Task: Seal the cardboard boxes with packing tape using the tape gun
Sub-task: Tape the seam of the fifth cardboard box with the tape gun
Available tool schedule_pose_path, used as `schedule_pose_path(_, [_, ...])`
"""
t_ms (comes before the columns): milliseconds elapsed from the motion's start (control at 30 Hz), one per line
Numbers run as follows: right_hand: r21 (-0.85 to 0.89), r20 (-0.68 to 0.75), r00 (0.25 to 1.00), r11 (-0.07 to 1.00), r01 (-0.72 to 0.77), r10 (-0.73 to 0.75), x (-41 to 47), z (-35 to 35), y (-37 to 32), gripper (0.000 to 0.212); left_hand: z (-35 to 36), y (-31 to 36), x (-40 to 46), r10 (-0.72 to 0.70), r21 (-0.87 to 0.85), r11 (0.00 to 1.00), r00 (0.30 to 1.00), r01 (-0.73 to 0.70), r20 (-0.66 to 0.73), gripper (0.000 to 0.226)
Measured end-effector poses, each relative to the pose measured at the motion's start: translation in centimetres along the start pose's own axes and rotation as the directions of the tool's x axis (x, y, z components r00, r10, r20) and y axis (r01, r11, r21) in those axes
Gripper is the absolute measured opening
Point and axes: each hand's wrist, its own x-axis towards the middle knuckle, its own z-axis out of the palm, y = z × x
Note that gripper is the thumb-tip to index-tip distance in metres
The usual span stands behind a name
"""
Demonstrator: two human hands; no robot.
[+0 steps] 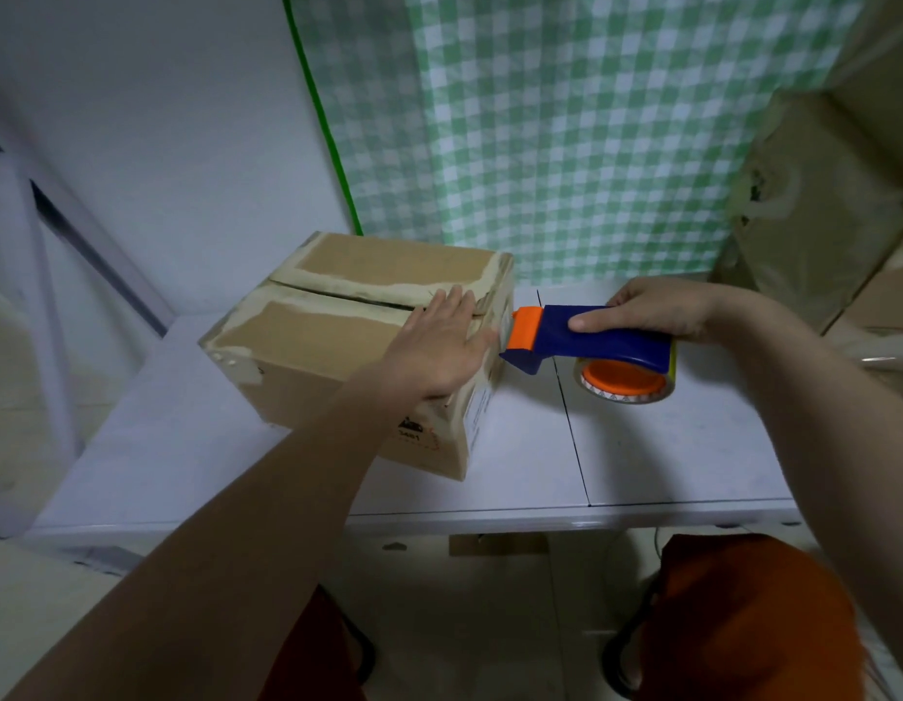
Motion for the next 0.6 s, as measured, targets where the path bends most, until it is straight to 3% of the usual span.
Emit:
schedule_pose_path(400, [-0.154,0.077,0.996,0.987,-0.039,0.052,-0.1,0.1,-1.7,0.042,0.7,0.4,1.5,-0.065,0.103,0.992,0.998,0.066,-0.009,0.059])
schedule_pose_path(600, [-0.336,-0.013,0.998,0.94,-0.068,0.067,0.1,1.5,-4.8,0.039,0.8,0.5,1.5,-0.069,0.101,0.992,0.997,0.072,-0.029,0.06])
